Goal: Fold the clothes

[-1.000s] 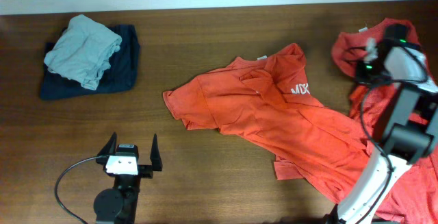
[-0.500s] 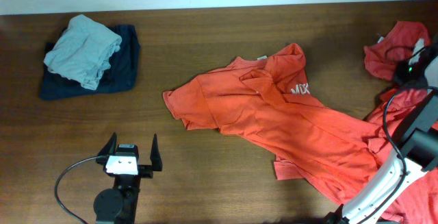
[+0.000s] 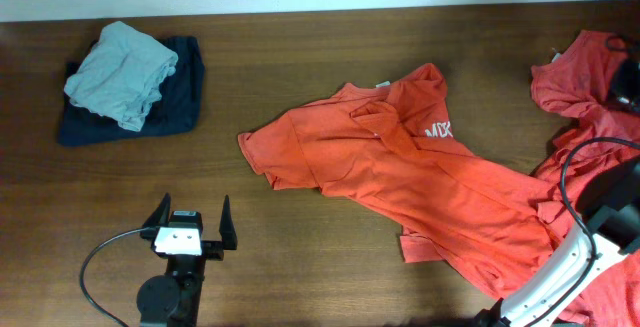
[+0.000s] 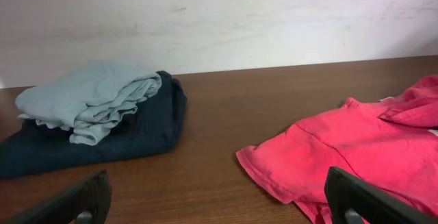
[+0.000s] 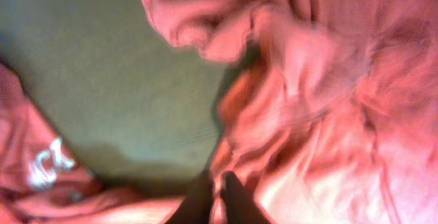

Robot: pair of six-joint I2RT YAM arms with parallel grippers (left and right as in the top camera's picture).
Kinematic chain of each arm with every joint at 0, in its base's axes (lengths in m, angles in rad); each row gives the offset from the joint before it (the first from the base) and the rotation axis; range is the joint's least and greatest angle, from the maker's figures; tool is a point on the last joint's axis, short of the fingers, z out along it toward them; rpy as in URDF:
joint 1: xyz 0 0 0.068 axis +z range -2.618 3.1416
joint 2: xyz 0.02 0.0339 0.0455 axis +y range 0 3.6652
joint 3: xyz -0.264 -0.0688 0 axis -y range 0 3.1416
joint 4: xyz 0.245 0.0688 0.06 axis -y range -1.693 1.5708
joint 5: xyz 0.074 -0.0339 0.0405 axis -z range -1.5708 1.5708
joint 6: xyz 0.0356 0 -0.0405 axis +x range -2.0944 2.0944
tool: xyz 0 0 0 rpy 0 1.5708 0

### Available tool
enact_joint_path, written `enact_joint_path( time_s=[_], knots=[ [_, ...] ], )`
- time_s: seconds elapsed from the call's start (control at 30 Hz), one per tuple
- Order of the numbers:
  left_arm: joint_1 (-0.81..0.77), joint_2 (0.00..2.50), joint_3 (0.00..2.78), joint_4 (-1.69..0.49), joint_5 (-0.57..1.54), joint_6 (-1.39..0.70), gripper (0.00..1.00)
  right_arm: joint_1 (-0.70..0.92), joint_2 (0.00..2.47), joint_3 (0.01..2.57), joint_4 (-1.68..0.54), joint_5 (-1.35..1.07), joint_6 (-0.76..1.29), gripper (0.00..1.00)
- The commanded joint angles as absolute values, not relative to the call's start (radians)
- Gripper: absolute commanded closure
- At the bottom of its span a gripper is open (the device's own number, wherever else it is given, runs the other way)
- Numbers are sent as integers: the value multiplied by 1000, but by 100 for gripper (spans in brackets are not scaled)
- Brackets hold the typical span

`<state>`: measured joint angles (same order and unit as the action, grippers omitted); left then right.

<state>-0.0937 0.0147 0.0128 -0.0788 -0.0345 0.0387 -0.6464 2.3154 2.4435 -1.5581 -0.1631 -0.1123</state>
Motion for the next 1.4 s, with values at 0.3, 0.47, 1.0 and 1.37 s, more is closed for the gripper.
enact_joint_path(
  time_s=[0.3,0.47,1.0,1.37],
  knots=[
    [-97,8,9,-80,-45,54,1,-691,2213,2373,-1699,-184,10,96],
    [-97,8,9,-80,-45,54,1,-699,2046,2167,-1694,-169,47,96],
    [-97,8,9,-80,-45,54,1,-885,1889,1389,-1252,-97,245,96],
    [-97,8,9,-80,-45,54,1,-891,1893,1122,-950,42,335,96]
  ],
)
